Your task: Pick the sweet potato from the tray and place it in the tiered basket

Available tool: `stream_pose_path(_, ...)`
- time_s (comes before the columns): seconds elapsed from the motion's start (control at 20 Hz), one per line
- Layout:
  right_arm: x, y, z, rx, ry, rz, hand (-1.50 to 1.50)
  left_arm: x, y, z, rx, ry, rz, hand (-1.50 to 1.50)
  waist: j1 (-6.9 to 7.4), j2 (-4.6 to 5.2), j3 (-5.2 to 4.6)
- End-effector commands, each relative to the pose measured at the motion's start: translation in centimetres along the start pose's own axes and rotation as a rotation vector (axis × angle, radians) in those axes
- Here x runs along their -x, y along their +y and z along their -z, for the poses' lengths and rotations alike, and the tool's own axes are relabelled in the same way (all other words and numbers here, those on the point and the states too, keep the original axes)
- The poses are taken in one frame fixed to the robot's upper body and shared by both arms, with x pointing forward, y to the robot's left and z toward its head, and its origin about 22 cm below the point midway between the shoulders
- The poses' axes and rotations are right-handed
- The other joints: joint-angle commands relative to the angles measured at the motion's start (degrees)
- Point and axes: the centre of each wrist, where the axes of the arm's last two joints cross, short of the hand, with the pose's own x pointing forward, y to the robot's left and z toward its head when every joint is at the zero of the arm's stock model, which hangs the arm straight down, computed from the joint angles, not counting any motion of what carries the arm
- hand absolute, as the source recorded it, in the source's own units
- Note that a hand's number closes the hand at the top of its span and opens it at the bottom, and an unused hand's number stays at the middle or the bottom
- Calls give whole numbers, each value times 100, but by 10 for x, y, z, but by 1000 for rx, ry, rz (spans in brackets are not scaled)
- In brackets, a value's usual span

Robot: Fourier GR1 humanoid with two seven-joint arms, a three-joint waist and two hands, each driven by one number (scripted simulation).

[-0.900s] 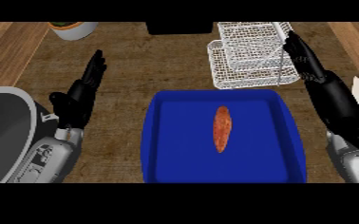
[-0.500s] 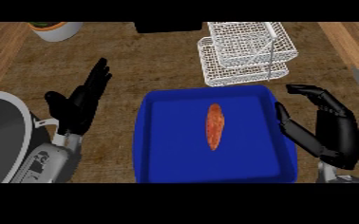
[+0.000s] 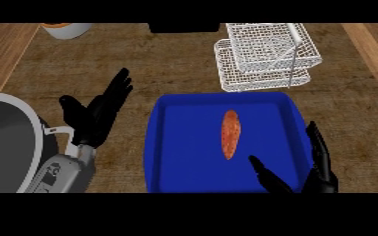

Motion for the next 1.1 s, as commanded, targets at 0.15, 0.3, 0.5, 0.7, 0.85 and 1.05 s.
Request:
stream_pose_path(0.15,-17,-17,-61,-37,112,-312,-150,9,9,-8,-17,27,20,0,89,55,-94)
stream_pose_path(0.3,-6,-33,-84,-43,199,-492,-150,-6,9,-4,-17,32,16,0,150,99,-109)
stream_pose_path(0.5,-12,-44,-96,-53,294,-628,-150,-7,2,-1,7,16,11,0,183,172,-122)
stream_pose_path(0.7,-34,-29,-90,-82,344,-615,-150,-8,2,-1,17,27,15,0,271,208,-117)
stream_pose_path(0.85,-52,-20,-78,-99,394,-605,-150,-6,1,-1,22,22,14,0,307,207,-111)
stream_pose_path(1.05,-60,-7,-65,-120,458,-691,-150,-17,-4,3,37,21,21,0,306,183,-98)
